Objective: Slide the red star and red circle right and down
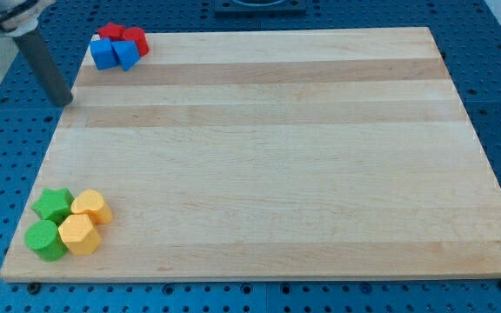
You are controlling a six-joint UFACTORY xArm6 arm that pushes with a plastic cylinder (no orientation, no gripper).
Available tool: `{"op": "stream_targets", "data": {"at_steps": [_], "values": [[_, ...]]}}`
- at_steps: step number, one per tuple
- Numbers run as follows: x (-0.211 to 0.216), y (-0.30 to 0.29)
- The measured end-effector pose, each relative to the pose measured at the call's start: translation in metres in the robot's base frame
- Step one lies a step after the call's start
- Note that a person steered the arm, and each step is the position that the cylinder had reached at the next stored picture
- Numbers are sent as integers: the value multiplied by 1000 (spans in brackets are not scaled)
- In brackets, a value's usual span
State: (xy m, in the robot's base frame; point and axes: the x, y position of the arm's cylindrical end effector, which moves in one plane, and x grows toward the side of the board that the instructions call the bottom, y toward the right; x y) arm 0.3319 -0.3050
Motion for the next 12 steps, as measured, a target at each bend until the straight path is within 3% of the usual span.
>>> {"op": "stream_targets", "data": {"at_steps": [1, 4, 7, 9, 11, 12], "values": [[-56, 0], [-79, 0], [-133, 20], [-117, 125], [-42, 140], [-37, 145]]}}
